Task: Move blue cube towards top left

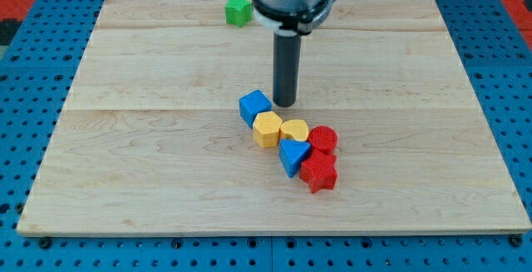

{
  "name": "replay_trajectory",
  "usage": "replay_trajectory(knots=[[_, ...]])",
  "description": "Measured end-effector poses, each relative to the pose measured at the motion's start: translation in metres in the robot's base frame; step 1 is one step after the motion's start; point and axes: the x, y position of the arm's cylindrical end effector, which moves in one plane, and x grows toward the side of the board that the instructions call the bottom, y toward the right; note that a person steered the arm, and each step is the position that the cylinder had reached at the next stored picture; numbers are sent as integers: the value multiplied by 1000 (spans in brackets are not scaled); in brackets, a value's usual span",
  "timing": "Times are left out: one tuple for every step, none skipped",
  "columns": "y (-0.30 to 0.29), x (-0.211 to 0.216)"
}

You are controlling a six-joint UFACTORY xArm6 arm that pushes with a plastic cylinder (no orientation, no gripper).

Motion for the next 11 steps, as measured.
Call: replay_trajectory(knots=[[-66,0],[-91,0],[-98,44],[-139,70],[-141,88],[-192,78],[-218,13],[-213,-57],[-191,-118],[-177,-137],[-235,-120]])
